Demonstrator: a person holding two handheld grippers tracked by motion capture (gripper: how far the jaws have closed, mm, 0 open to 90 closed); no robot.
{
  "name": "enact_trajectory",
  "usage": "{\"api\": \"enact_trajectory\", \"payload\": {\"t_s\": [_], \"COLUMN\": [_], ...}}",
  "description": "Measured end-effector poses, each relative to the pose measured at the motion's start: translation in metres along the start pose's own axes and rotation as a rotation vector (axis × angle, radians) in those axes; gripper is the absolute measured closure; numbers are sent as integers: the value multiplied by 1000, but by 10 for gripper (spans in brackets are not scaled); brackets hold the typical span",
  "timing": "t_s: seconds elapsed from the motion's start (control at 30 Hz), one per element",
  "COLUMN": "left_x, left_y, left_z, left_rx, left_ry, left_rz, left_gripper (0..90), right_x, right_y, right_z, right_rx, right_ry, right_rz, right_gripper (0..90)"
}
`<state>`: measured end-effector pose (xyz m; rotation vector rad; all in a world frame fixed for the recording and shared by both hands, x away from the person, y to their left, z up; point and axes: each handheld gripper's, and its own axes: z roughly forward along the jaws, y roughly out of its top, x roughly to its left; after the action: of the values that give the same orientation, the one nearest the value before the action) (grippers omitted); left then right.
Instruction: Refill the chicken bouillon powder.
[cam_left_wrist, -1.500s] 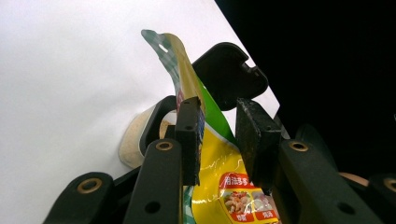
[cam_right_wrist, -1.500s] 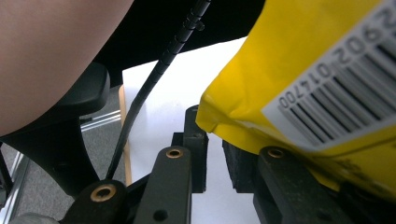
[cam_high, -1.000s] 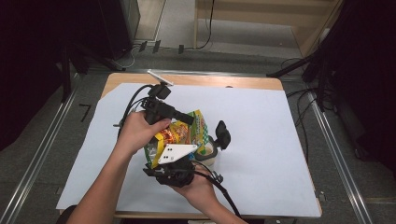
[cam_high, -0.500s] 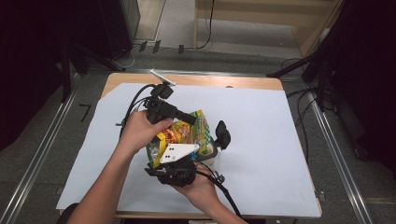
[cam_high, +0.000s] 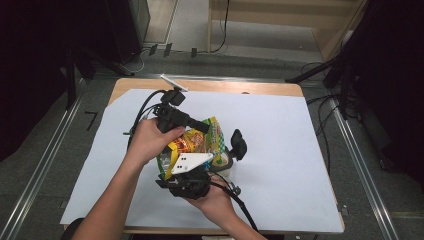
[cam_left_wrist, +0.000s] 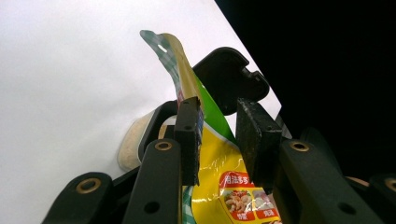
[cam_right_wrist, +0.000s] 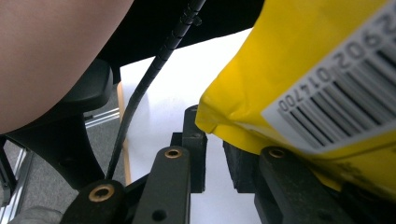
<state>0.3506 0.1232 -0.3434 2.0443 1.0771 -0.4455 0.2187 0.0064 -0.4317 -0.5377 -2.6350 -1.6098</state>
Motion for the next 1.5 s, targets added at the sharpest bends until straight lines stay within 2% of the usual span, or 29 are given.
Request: {"api": "enact_trajectory", "payload": {"t_s": [0.23, 1.5], "left_x": [0, 1], "left_y": [0, 0], "left_z": [0, 1], "left_rx": [-12, -11], "left_ry": [13, 4], "left_rz": [7, 4], "left_gripper": [710, 709], "right_x": [-3, -3], "right_y": [0, -2], "right_z": [1, 4], "right_rx": [20, -7], "right_ry": [2, -21], "right_rz": [7, 4], "right_gripper": [781, 805]}}
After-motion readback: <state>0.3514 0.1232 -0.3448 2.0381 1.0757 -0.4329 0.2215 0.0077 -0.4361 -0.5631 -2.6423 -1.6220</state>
